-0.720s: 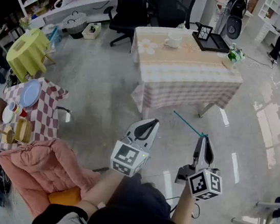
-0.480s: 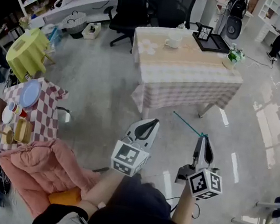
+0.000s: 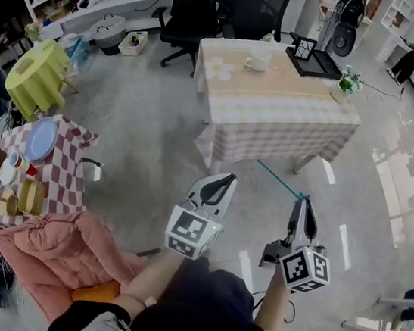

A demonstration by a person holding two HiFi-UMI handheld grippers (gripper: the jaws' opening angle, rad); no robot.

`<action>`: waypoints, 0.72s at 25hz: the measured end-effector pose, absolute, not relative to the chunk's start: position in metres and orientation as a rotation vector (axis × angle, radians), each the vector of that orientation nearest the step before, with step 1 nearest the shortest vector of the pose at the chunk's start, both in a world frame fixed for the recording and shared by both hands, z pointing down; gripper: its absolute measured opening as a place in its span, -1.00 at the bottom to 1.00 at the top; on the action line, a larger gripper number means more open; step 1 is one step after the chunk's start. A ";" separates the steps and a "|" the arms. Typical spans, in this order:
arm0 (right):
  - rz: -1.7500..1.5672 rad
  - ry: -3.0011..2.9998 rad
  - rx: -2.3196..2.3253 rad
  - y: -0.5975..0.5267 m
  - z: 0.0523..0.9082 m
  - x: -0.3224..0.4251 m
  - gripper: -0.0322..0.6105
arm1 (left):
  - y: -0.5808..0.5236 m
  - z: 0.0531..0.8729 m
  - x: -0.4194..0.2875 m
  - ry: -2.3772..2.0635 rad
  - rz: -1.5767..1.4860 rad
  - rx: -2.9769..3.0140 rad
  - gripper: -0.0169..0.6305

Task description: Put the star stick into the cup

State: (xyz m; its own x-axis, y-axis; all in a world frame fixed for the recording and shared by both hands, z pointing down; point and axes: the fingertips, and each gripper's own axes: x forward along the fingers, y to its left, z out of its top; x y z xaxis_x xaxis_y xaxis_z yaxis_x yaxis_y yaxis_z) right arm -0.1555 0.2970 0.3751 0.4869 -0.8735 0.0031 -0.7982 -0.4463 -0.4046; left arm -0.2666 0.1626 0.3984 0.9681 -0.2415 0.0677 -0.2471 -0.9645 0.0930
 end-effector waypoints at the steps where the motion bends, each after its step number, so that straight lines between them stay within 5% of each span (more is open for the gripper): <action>1: -0.298 1.399 -2.389 0.294 0.376 -0.156 -0.85 | 0.161 0.401 -0.266 -0.368 0.089 3.015 -0.91; 18: -0.305 1.425 -2.381 0.247 0.376 -0.157 -0.85 | 0.128 0.409 -0.274 -0.389 0.120 2.992 -0.91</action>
State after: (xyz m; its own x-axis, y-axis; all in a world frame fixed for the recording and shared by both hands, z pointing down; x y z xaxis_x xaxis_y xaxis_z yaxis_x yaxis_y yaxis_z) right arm -0.1568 0.2465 0.3762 0.4715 -0.8819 0.0056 -0.8067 -0.4339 -0.4011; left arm -0.2744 0.1280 0.4088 0.9638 -0.2493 0.0943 -0.2590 -0.9595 0.1108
